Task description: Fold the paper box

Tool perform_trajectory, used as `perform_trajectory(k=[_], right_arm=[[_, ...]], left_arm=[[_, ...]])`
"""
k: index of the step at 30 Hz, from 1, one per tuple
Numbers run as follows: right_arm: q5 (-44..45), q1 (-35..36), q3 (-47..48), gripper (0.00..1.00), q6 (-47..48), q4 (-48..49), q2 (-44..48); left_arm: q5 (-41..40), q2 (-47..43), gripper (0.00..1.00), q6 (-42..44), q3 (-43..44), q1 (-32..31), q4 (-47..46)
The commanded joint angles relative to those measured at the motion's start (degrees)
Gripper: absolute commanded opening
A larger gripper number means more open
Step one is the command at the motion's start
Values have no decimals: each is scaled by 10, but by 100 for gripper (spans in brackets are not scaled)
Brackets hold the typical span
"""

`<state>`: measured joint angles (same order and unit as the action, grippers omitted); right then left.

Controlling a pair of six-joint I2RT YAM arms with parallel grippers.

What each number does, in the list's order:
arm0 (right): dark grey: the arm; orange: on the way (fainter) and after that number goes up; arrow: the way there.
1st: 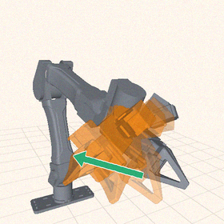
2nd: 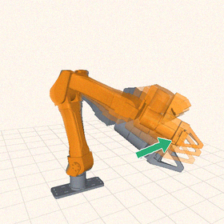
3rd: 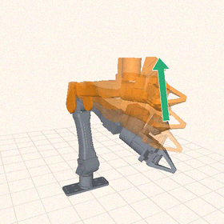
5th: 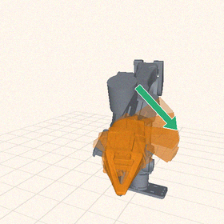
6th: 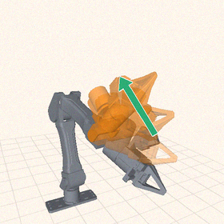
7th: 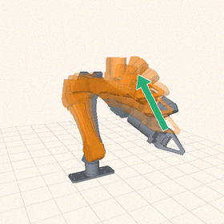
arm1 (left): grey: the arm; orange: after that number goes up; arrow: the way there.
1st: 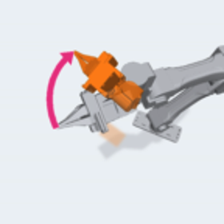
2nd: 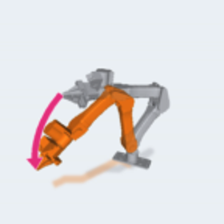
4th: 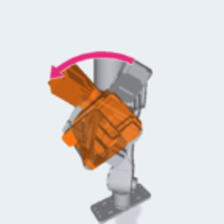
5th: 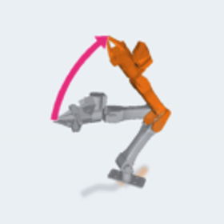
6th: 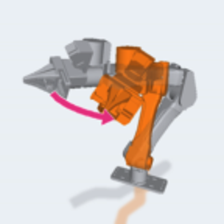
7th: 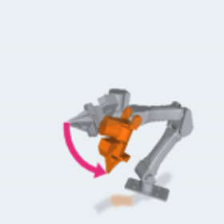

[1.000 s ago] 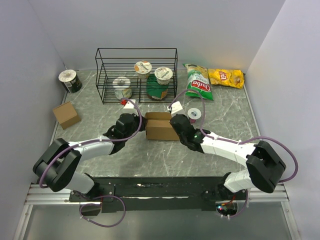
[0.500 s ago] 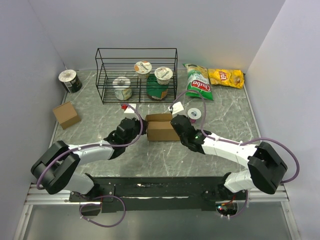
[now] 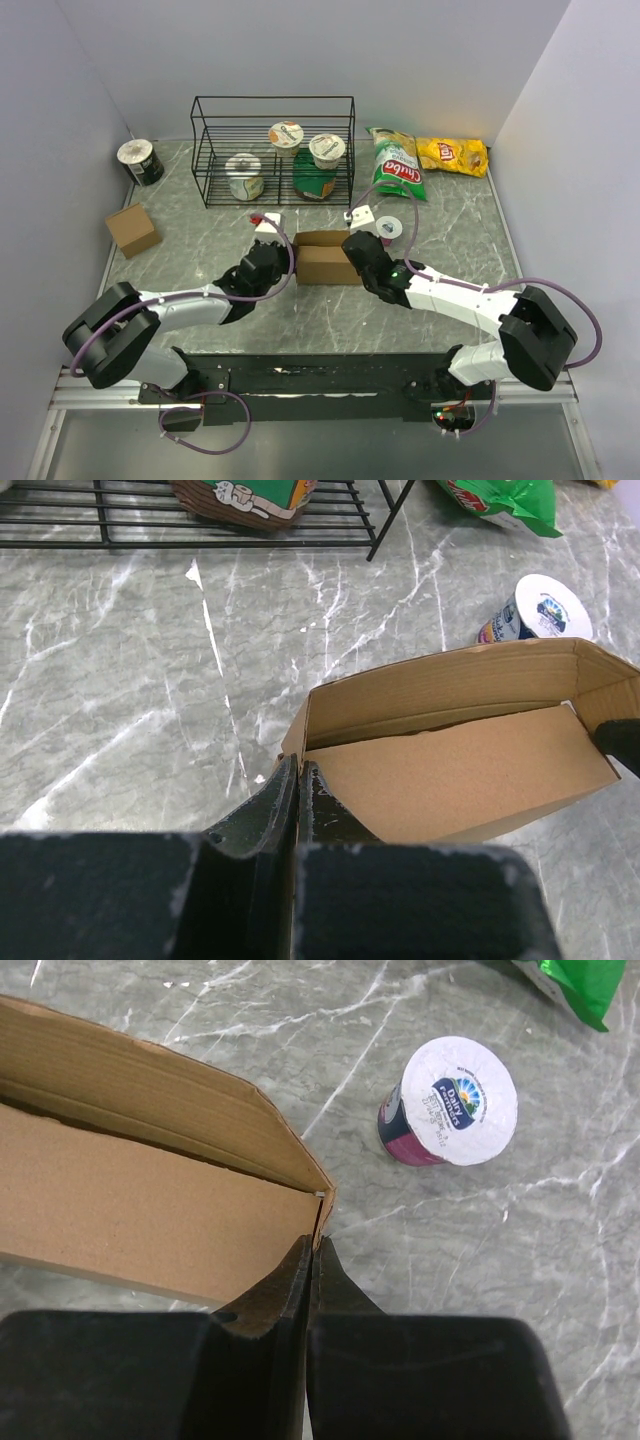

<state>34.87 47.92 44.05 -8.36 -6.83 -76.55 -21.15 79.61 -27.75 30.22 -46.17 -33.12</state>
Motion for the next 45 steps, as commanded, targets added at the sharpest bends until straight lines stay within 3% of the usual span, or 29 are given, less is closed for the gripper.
perform_trajectory(k=[1, 14, 45], right_arm=[[-61, 16, 36, 0, -46, 24, 16], [-105, -23, 30, 0, -67, 13, 54], [-159, -64, 5, 0, -115, -7, 63]], left_arm=[[48, 16, 4, 0, -9, -41, 49], [-25, 43, 4, 43, 12, -85, 74], [-68, 58, 4, 58, 31, -115, 92]])
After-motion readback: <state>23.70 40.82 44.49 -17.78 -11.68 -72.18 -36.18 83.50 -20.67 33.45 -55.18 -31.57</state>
